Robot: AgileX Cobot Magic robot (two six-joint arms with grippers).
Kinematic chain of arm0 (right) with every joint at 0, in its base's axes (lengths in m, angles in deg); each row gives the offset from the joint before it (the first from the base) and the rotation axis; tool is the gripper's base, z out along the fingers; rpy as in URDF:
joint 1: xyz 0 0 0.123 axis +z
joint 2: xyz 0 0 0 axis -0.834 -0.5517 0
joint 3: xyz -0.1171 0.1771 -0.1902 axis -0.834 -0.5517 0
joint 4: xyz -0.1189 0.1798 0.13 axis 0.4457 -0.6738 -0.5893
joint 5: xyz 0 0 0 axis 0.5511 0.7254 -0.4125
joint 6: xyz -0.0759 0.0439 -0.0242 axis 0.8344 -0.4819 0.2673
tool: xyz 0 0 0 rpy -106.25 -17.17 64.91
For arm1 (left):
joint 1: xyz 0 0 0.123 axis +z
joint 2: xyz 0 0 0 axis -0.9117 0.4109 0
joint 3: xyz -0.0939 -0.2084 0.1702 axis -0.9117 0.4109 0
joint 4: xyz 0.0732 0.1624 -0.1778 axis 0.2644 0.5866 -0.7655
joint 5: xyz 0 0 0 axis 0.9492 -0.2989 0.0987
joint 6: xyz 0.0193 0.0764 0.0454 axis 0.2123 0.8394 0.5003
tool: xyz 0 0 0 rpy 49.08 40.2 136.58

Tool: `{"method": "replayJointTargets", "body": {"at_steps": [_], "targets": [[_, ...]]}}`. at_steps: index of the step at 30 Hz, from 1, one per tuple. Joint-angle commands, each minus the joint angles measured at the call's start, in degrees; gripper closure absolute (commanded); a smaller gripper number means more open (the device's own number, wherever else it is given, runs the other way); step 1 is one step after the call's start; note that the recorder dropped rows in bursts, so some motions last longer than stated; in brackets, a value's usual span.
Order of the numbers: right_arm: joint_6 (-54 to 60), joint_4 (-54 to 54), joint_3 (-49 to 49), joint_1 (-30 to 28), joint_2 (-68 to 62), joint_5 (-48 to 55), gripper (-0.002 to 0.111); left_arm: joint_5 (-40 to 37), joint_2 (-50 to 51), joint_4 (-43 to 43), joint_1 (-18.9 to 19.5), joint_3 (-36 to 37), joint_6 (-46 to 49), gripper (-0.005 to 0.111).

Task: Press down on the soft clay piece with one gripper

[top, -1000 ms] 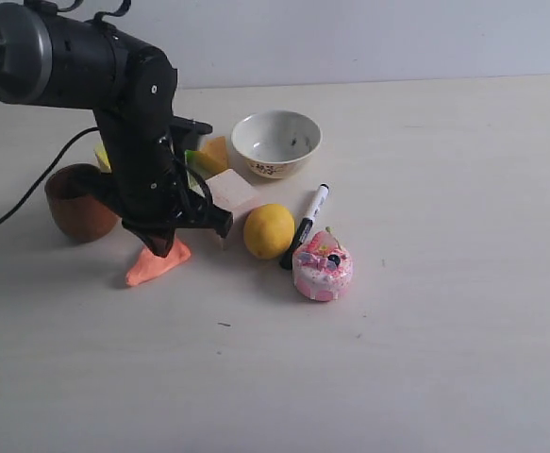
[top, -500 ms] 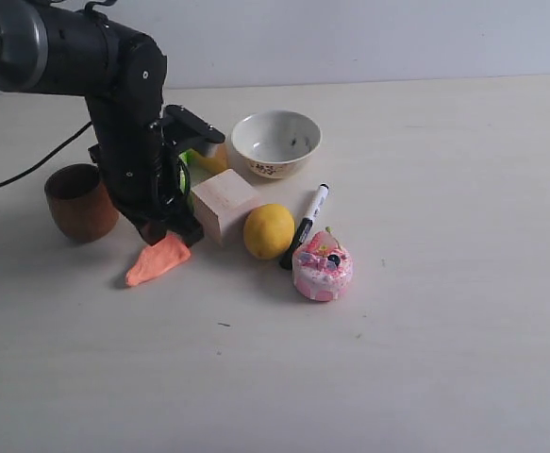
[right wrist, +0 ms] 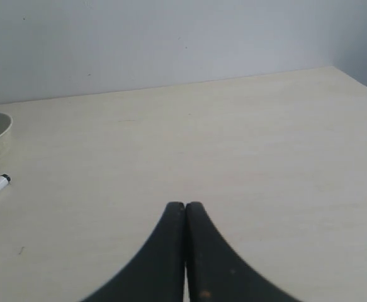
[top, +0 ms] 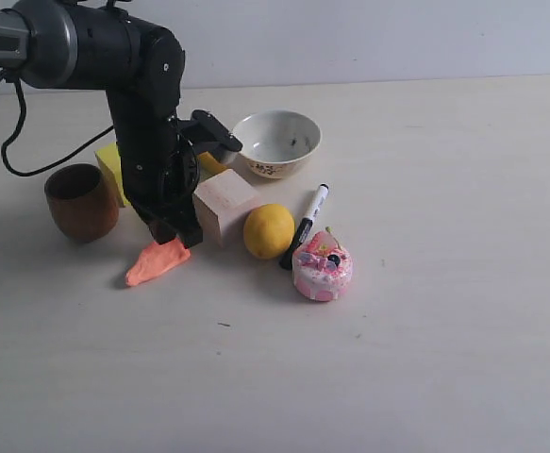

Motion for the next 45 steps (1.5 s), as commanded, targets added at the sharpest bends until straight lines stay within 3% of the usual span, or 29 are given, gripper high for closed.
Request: {"method": "replayJointTargets", "body": {"at_steps": [1,19,45], "targets": [[0.1,0.1,-0.2,-0.3,0.4,-0.3,0.108,-0.6,-0.2,1.0,0.4,-0.4,0.1,0.107],[0.1,0.1,-0.2,-0.3,0.4,-0.3,0.108,0.4,2.6,0.8,0.5,-0.4,0.7,0.107],[0.1,0.1,-0.2,-0.3,0.4,-0.3,0.108,-3.2,8.3,-7.7,0.4,-0.4,1.8,0.107]]}}
